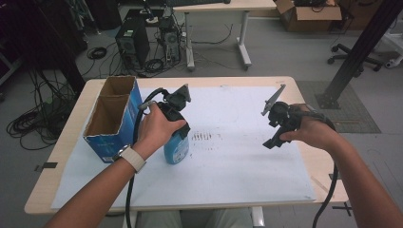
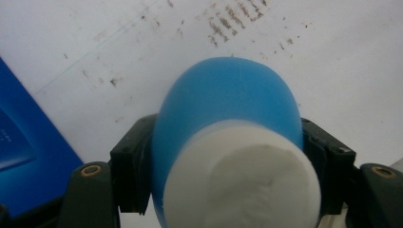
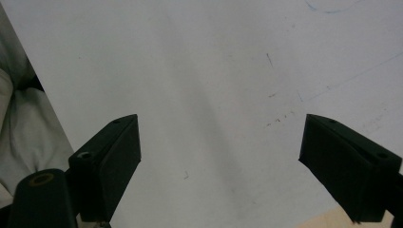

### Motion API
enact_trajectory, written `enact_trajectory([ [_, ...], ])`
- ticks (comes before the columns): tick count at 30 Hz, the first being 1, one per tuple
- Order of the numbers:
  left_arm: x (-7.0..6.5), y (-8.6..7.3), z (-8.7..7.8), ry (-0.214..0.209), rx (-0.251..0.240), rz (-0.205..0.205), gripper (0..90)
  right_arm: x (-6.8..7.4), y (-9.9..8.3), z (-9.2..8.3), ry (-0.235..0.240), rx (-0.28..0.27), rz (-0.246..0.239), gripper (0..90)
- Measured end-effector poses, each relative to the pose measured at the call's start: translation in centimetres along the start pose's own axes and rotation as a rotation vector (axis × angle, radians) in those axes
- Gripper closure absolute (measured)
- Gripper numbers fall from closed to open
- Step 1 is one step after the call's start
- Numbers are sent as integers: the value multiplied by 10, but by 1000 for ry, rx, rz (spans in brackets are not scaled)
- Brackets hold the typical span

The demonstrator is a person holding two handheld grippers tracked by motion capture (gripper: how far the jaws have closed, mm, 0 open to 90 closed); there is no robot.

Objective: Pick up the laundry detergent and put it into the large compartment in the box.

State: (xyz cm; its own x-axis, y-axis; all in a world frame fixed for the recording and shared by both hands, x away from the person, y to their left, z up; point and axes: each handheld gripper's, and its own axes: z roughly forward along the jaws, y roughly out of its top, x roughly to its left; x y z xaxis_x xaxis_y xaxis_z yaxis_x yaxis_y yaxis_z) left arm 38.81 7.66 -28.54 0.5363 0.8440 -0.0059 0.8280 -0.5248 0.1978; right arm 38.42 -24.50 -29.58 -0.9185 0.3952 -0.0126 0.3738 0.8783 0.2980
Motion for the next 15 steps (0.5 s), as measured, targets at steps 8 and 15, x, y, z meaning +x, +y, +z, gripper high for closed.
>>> enact_trajectory([
  [8,2,0,0,1,0,9,362,0,-1,0,1,0,3,136],
  [15,7,0,-2,-22,-2,-6,367,0,0,0,0,1,3,136],
])
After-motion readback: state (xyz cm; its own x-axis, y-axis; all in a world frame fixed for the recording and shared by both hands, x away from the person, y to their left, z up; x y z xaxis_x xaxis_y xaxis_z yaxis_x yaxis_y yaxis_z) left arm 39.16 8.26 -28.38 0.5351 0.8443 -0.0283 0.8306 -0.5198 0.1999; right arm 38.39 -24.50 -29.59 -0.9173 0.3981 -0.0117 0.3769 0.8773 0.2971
